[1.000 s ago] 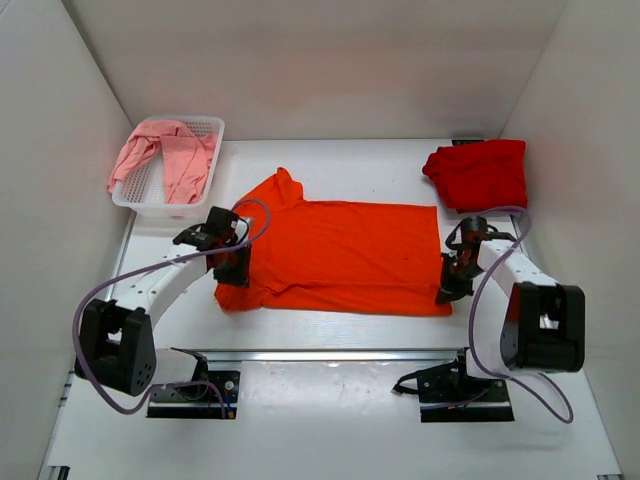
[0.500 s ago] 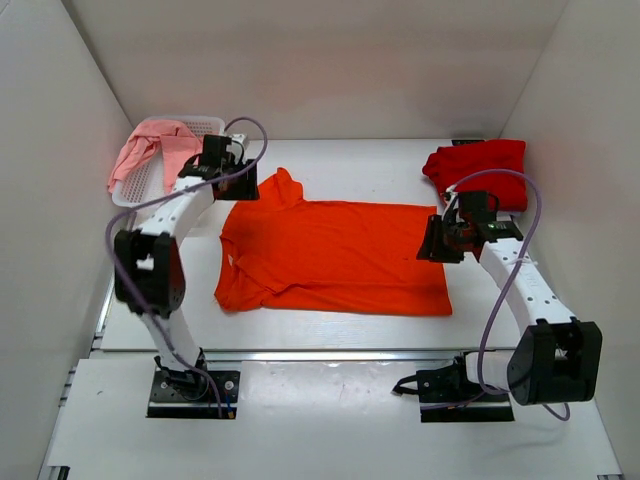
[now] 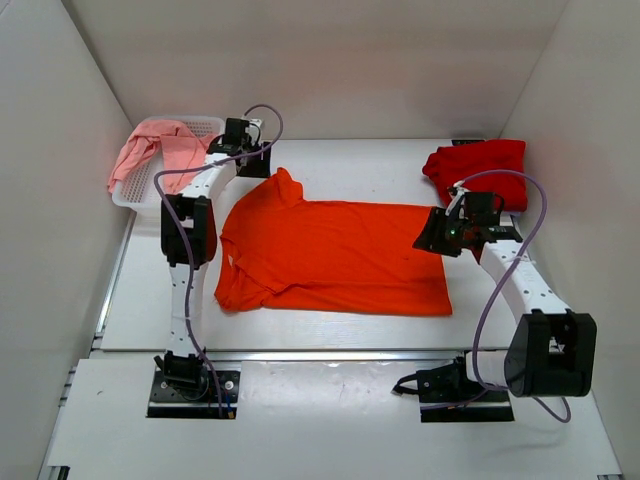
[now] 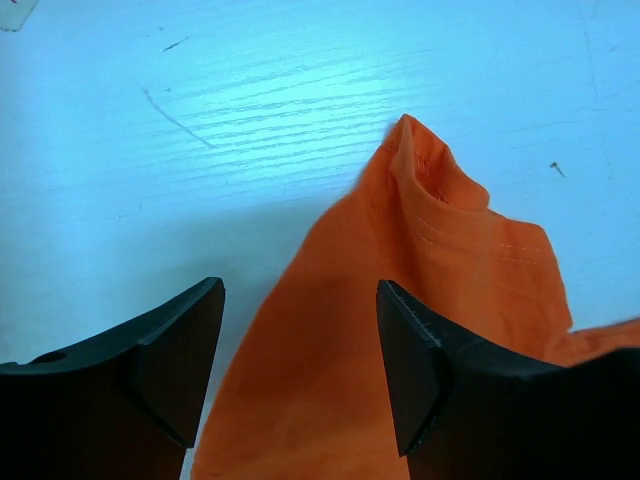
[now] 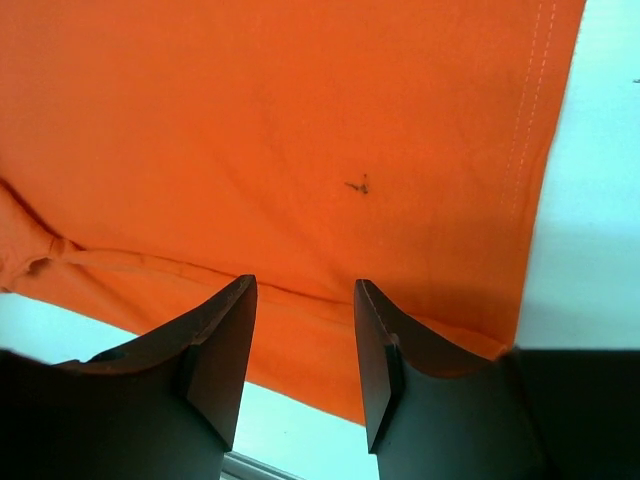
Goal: Fold and stack the t-shirts
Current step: Grap the side of the flattened tshirt furthest away from the robot with both arms
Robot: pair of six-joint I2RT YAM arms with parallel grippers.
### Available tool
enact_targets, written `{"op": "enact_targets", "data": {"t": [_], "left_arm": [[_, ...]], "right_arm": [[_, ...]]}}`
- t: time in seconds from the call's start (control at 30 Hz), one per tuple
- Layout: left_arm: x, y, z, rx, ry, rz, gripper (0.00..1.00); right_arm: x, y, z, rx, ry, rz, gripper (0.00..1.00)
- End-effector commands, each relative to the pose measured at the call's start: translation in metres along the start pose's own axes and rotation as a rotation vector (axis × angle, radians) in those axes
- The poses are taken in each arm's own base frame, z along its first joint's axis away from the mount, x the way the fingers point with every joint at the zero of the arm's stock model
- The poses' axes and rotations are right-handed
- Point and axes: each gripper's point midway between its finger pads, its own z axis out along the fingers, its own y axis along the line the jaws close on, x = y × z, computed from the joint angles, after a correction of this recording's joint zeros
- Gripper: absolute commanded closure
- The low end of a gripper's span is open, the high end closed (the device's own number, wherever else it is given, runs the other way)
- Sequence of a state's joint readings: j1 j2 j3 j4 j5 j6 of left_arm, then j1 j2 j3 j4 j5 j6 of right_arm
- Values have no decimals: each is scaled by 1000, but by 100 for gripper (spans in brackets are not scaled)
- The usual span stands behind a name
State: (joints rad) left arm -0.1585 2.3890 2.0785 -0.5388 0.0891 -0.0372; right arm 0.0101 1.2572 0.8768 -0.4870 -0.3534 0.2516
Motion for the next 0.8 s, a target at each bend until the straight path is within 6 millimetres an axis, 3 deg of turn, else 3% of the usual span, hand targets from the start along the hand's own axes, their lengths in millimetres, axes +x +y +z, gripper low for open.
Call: {"op": "enact_targets", "data": {"t": [0.0,0.23,0.3,0.43,0.47,0.5,0.6,0.63,0.67,0.73,0.77], "left_arm": [[-12,-7,-4,-21,-14,53,26],[7,-2,8,-42,79,70,19],[11,-9,10,6,106,61,19],[22,-2,16,-10,168,41,23],[22,0,15,-3,172,40,32],[30,-6,17,19,195,39,34],[27,-7,15,41,190,-13,49],[29,1,16,33,194,-30,59],[28,-1,16,49,192,-30,76],[30,-4,14,71,201,-39,100],[32,-4,16,78,205,-43,100]], "right_arm": [[-15,-13,8,11,-48,8,59],[-36,-20,16,7,-86,0,58],[-36,-22,22,0,-69,7,58],[-40,-23,26,-3,-71,0,58],[-43,-22,27,-9,-76,2,58],[-42,-26,29,2,-73,7,58],[-44,-38,35,32,-73,23,58],[-49,-41,38,44,-90,18,58],[-51,-51,42,69,-91,29,57],[-61,-59,45,100,-115,45,57],[-68,-65,47,116,-134,51,57]]}}
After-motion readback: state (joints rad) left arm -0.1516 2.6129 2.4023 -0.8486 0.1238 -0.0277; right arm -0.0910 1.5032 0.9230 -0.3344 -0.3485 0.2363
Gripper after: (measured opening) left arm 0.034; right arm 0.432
